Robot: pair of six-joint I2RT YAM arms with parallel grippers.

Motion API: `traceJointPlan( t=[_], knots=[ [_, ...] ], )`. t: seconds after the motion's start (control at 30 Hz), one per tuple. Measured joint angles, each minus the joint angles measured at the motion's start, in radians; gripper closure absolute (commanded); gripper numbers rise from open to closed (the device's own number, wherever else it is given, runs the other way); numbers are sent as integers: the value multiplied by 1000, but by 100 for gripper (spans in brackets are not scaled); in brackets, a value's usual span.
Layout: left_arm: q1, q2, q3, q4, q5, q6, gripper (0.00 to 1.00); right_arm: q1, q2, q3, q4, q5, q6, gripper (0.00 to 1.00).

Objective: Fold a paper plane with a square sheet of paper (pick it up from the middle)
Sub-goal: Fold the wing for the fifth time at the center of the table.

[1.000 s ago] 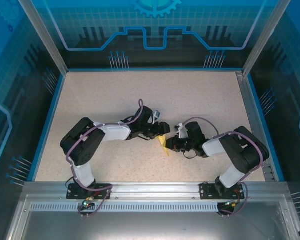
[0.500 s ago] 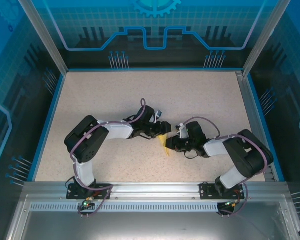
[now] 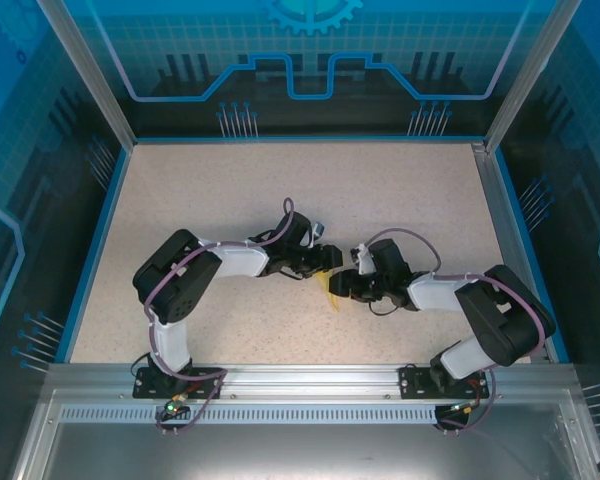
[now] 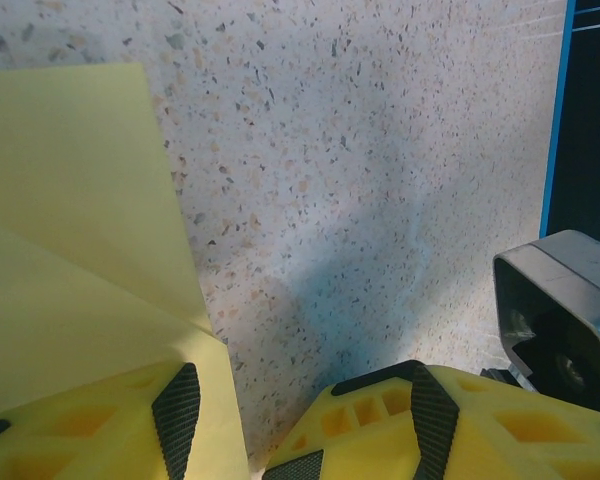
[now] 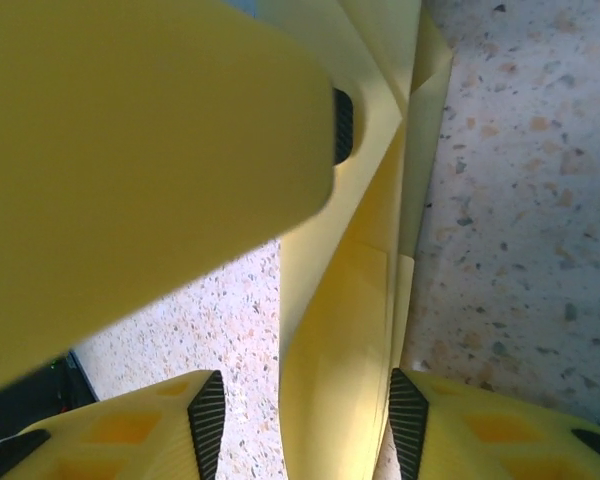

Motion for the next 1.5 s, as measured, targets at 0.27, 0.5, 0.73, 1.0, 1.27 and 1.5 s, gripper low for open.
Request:
traceJointPlan(
  t=[0.27,0.5,0.73,1.0,1.27,1.5],
  knots=[
    [0,2,8,-2,0,0,38,27,12,53,-93,47,-45,50],
    [0,2,12,-6,0,0,38,42,23,75,-138,90,-61,60],
    [0,11,21,-6,0,0,38,46,29,84,-160,119,-60,66],
    [0,32,22,-5,0,0,38,54,31,89,-181,154,-60,73],
    [0,45,34,-6,1,0,38,60,37,101,-202,175,-60,78],
    [0,53,41,-6,2,6,38,66,36,109,-219,188,-55,76]
  ],
)
